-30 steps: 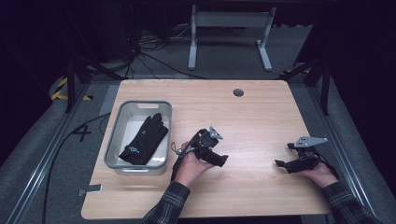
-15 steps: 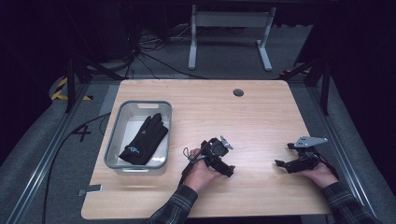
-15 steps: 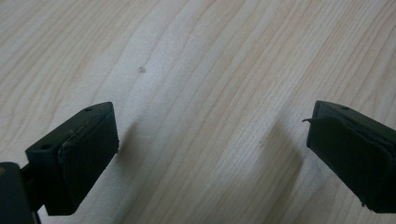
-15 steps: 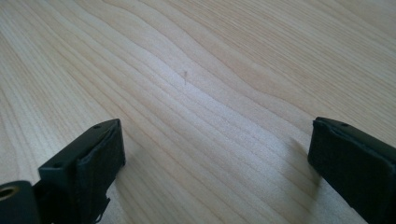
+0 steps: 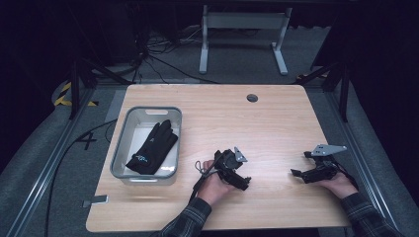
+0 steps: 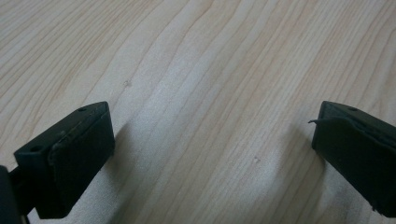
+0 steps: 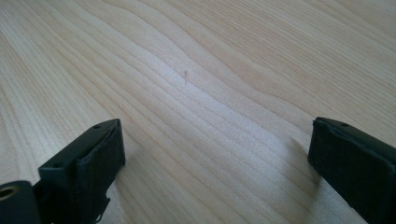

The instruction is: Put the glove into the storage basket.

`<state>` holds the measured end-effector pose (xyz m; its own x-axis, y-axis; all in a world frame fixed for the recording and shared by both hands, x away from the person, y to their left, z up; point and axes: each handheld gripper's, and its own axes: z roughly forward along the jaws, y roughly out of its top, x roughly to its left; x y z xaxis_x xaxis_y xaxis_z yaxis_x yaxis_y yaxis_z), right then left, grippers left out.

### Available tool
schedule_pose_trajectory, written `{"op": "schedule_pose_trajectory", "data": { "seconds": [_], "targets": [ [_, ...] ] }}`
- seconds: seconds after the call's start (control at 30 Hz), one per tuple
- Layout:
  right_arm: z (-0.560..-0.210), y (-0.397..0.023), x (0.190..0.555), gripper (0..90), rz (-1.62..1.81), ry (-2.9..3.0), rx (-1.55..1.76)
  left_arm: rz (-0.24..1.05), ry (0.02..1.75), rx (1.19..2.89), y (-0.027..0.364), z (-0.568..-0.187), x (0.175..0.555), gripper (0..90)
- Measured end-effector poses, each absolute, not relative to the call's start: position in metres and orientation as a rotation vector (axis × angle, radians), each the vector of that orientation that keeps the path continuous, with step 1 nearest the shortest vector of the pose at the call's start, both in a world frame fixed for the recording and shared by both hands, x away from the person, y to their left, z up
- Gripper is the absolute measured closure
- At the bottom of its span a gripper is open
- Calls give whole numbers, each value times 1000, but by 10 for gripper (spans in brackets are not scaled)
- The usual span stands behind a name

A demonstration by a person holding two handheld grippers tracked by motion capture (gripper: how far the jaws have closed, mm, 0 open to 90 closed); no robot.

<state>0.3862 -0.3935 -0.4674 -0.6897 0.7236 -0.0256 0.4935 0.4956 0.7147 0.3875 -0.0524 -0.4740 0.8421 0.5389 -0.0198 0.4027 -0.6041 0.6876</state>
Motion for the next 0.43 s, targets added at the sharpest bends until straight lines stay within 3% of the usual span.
{"op": "schedule_pose_trajectory", "data": {
  "seconds": [0.43],
  "targets": [
    [-467, -393, 386, 43, 1003, 2422, 1021, 248, 676, 2297, -52, -474, 387, 0]
  ]
}}
